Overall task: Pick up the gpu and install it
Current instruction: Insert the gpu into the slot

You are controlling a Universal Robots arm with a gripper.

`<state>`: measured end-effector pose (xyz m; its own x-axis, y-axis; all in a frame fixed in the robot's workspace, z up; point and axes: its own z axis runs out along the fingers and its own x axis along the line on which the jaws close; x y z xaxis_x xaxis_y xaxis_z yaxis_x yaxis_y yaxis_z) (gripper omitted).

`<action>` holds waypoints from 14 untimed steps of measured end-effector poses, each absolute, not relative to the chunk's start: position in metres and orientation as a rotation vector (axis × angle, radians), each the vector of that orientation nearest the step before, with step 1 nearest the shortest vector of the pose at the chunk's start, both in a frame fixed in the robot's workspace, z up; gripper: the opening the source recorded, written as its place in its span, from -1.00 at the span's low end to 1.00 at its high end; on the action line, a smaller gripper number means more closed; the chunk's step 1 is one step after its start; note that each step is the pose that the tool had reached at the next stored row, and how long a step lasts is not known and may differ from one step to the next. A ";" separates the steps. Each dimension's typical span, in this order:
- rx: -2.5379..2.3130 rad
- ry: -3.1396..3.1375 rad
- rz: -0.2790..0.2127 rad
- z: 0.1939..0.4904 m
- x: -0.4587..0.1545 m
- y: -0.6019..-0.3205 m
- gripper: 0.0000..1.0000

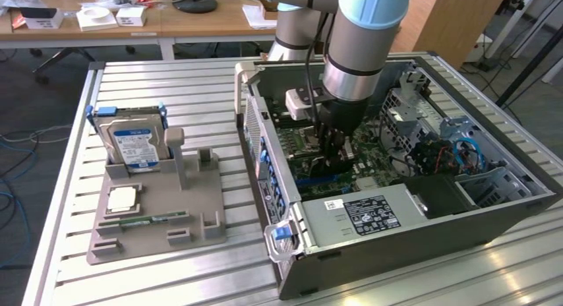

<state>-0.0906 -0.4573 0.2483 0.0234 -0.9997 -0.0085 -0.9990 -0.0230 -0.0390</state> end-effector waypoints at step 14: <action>-2.223 2.172 -0.033 0.253 -0.091 -0.459 -0.47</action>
